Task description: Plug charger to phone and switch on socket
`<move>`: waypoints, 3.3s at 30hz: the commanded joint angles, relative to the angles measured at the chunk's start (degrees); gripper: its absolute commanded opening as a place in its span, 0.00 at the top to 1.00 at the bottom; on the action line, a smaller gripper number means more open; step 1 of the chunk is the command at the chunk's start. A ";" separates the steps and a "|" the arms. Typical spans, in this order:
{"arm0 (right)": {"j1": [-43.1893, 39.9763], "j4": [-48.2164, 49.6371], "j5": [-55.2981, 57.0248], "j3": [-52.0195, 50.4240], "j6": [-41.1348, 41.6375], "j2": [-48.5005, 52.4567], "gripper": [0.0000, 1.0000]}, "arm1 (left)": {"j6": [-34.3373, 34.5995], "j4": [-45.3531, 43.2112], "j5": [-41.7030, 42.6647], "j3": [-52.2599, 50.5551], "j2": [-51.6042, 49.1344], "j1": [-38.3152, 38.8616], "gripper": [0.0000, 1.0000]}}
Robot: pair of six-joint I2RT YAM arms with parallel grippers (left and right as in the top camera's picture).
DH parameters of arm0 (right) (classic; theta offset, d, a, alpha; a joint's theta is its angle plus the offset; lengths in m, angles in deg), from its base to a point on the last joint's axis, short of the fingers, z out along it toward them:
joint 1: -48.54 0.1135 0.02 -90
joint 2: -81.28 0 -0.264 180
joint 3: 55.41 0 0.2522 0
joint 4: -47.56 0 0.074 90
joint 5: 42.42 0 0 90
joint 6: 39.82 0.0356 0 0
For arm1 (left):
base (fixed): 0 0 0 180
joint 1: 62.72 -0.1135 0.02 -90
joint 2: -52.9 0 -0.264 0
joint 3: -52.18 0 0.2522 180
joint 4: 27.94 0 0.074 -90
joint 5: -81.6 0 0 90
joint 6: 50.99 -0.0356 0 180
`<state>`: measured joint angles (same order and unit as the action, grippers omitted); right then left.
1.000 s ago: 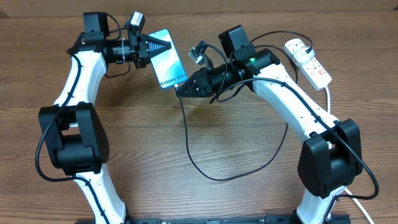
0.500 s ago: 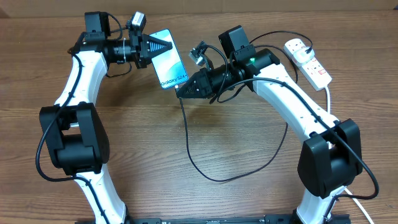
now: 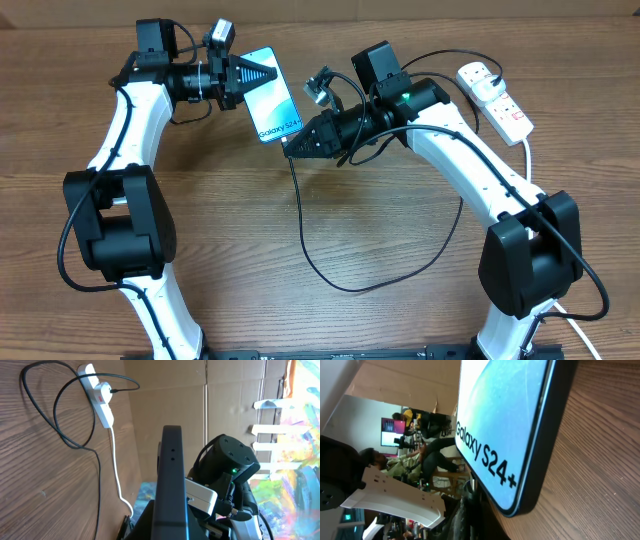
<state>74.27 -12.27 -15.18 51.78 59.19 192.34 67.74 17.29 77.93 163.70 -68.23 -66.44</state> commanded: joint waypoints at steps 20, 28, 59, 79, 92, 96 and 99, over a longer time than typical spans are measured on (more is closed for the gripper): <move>-0.35 0.92 -0.22 1.05 0.11 -0.22 0.96 | 2.01 -0.24 3.19 0.98 0.37 0.66 0.96; -0.37 0.96 0.20 1.05 0.20 -0.20 0.96 | 1.62 -0.24 3.63 0.98 0.37 0.79 0.96; -4.87 3.96 0.33 1.03 4.50 -0.20 0.96 | -0.04 -0.20 4.35 0.98 0.37 1.95 0.96; -4.81 2.99 0.81 1.03 4.24 -0.20 0.96 | 0.02 -0.26 1.75 0.98 0.37 1.01 0.96; -3.43 -6.19 28.20 1.03 4.00 -0.04 0.96 | 2.14 -0.24 -9.07 0.98 0.37 -4.37 0.96; -1.38 -5.01 33.88 1.03 4.74 0.63 0.96 | 2.14 -0.22 -9.84 0.98 0.37 -4.72 0.96; -0.66 -4.59 36.39 1.03 4.76 1.99 0.96 | 2.14 -0.22 -10.54 0.98 0.37 -4.72 0.96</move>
<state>72.50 -17.23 14.91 51.78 63.65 192.61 69.05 17.13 67.13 163.83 -68.23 -71.49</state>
